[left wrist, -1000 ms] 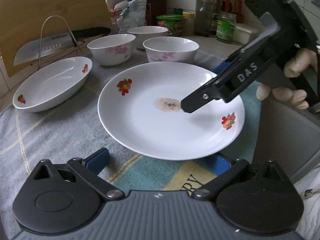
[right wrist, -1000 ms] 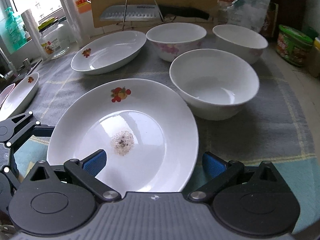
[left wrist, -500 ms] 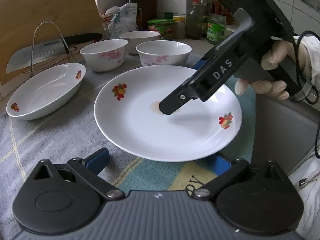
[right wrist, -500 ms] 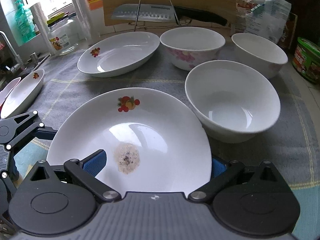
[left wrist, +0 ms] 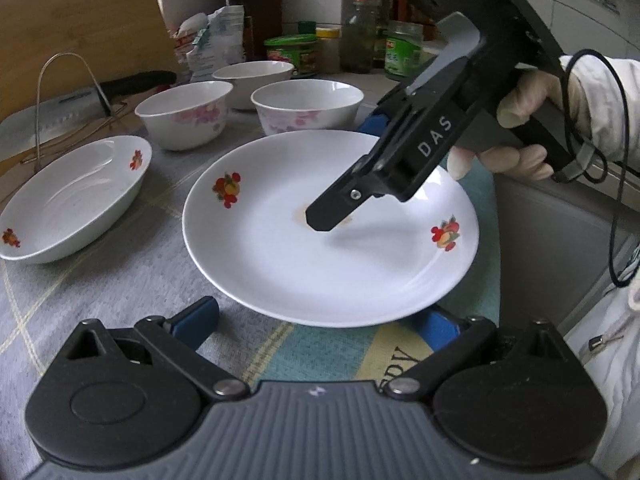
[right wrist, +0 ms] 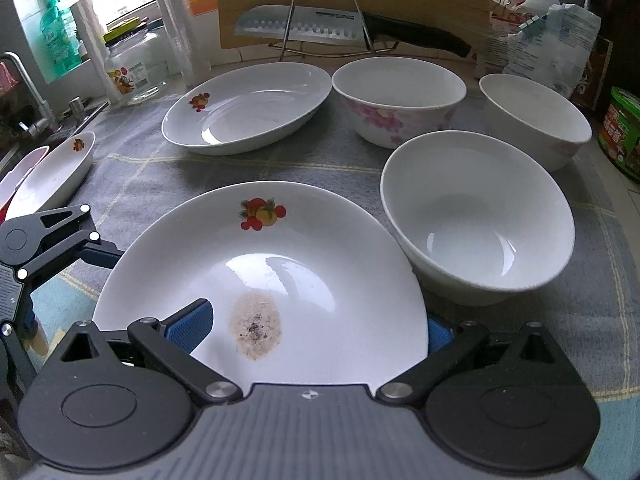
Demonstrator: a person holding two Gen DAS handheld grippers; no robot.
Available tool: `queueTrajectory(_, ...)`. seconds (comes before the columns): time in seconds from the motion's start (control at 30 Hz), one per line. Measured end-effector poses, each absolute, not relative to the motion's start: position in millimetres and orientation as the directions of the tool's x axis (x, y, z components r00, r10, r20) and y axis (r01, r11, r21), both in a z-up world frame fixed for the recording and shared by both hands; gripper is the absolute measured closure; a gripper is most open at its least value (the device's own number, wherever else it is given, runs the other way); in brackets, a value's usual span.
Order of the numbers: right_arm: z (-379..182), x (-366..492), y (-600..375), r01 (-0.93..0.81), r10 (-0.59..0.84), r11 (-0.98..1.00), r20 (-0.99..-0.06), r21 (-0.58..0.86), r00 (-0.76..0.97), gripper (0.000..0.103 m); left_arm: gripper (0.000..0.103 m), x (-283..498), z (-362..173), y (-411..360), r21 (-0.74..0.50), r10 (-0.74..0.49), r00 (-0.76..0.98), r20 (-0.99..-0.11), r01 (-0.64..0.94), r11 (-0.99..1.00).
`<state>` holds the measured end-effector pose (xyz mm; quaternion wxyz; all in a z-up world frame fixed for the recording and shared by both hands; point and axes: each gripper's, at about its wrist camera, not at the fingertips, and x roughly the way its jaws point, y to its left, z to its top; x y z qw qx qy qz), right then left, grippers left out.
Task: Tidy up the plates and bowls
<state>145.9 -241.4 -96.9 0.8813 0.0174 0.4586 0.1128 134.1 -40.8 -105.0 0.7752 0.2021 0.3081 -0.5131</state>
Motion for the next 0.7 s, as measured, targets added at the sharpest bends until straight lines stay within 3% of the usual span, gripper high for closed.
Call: queueTrajectory(0.7,-91.9,149.4,-260.5,-0.182,0.367,0.930,-0.775,0.319,0.515,0.000,0.003,136.0,-104.5,-45.4,0.020,-0.689,0.246,-0.681,0.948,0.319)
